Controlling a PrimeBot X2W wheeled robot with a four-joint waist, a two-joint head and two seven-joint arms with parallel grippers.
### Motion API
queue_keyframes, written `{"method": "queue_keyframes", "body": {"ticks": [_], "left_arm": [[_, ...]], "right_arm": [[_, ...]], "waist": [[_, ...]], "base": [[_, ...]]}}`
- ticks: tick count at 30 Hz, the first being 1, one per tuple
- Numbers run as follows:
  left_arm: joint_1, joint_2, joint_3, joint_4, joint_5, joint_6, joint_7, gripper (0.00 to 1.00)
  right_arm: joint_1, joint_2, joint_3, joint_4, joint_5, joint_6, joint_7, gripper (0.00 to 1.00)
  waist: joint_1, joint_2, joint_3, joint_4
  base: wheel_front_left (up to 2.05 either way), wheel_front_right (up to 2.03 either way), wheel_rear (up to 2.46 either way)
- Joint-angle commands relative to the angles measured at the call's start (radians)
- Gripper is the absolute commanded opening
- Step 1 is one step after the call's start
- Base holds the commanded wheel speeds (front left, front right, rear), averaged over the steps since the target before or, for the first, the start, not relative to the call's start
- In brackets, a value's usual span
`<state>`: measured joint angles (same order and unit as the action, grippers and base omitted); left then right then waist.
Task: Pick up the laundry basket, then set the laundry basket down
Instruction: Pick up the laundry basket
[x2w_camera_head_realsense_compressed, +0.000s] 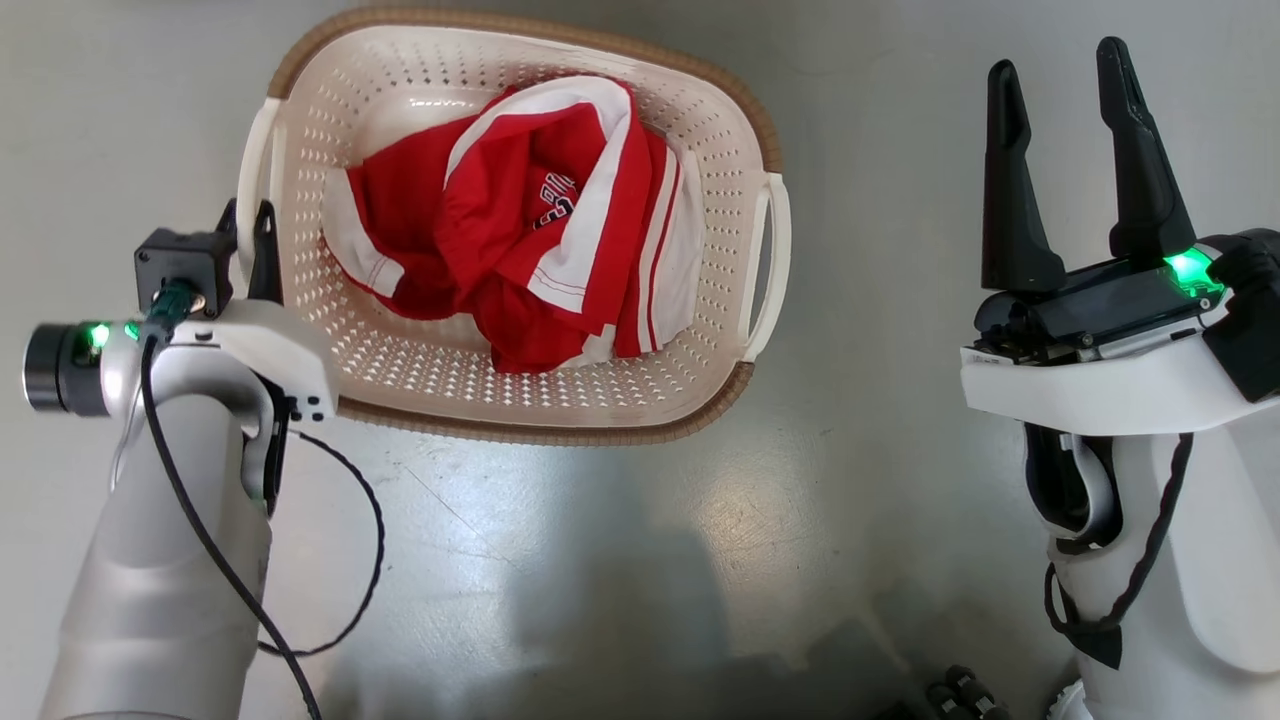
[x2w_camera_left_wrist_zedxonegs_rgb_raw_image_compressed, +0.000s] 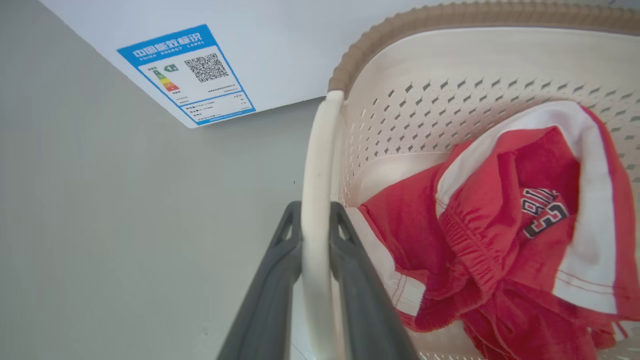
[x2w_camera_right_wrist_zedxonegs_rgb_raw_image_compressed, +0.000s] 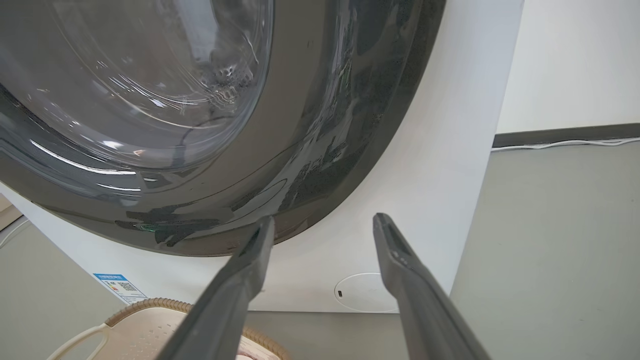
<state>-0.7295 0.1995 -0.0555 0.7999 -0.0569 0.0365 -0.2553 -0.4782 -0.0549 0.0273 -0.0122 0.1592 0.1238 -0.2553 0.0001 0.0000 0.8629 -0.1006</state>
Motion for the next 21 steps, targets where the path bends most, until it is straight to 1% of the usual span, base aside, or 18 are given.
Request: {"method": "queue_keyframes", "body": {"ticks": [1, 9, 21], "left_arm": [[0.032, 0.028, 0.034, -0.023, -0.013, 0.017, -0.006, 0.00], [0.075, -0.017, 0.101, -0.028, -0.071, 0.033, -0.006, 0.00], [0.081, -0.051, 0.146, -0.010, -0.085, 0.028, -0.006, 0.00]], "right_arm": [[0.012, 0.005, 0.017, -0.015, 0.011, 0.007, -0.006, 1.00], [0.013, 0.005, 0.019, -0.009, 0.013, 0.007, -0.006, 1.00], [0.015, 0.005, 0.014, -0.014, 0.005, 0.007, -0.006, 1.00]], "waist": [[0.0000, 0.0000, -0.005, -0.001], [0.0000, 0.0000, -0.025, -0.001], [0.0000, 0.0000, -0.020, 0.000]], "base": [[0.00, 0.00, 0.00], [0.00, 0.00, 0.00], [0.00, 0.00, 0.00]]}}
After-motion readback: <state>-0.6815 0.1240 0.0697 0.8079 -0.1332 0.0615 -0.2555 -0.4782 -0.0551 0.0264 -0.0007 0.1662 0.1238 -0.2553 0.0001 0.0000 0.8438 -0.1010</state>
